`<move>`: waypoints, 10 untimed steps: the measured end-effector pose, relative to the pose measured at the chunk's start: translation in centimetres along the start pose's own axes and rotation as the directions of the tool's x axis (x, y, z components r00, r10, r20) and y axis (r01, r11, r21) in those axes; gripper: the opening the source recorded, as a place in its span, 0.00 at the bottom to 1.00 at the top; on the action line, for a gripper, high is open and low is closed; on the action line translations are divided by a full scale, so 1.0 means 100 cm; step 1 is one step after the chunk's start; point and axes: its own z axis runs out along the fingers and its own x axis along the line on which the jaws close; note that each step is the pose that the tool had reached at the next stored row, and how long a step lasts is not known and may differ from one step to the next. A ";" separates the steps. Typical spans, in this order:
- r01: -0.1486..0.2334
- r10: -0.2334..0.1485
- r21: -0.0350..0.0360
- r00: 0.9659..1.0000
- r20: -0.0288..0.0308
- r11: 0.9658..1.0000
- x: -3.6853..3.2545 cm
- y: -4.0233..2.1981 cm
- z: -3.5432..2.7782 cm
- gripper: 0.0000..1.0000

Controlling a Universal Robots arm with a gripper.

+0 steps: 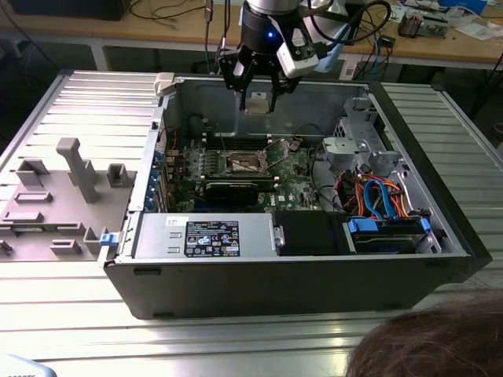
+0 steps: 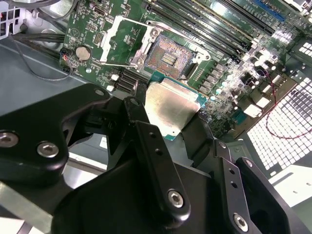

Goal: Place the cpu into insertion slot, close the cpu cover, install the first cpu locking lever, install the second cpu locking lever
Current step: 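Place the cpu into insertion slot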

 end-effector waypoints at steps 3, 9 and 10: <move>0.000 0.000 0.000 1.000 0.000 1.000 0.0000 0.0000 0.0004 0.55; 0.000 0.000 0.000 1.000 0.000 1.000 0.0000 -0.0001 0.0011 0.55; 0.000 0.000 0.000 1.000 0.000 1.000 0.0000 -0.0001 0.0013 0.55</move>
